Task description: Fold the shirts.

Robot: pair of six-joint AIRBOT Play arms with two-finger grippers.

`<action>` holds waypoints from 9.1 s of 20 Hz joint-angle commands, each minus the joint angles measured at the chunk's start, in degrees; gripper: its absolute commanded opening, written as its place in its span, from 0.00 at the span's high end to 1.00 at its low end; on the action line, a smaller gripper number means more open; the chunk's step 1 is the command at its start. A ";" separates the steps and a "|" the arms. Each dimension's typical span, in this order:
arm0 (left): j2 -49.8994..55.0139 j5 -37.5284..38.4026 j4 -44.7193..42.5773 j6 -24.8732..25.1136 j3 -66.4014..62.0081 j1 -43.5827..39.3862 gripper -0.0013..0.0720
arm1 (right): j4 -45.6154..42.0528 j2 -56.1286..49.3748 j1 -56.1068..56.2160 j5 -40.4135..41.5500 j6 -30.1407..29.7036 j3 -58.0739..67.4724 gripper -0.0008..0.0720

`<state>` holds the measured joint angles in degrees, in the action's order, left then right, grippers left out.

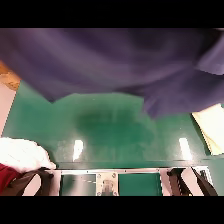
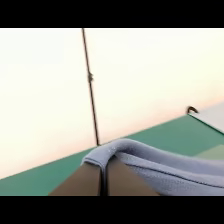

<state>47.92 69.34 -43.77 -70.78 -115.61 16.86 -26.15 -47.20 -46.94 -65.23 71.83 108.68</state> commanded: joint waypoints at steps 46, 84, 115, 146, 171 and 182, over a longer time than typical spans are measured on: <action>56.63 -9.33 -9.55 -5.60 26.64 -11.54 0.96 | -28.59 -62.86 24.11 1.14 -1.09 -12.83 0.97; 6.21 -18.05 -3.72 -17.22 87.25 -14.32 0.10 | -33.81 -7.74 -1.70 5.31 5.73 -77.05 0.80; 20.48 -52.78 23.17 -9.68 91.69 -35.08 0.96 | -22.40 -19.63 11.15 5.27 4.66 -82.58 0.41; 18.58 -16.22 -12.63 -18.27 60.24 -19.50 0.96 | -17.73 -3.67 16.17 3.87 11.39 -67.21 0.96; 51.52 2.38 -20.00 -19.61 11.89 -16.94 0.91 | -23.30 -63.93 12.11 -14.51 -6.12 -16.48 0.16; 52.50 -2.03 -17.75 -18.75 12.44 -25.64 0.96 | -17.35 -73.09 21.94 -18.62 -9.79 -9.84 0.24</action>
<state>99.88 70.59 -61.58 -89.62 -103.37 -5.56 -43.62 -119.26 -27.55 -82.15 62.35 96.90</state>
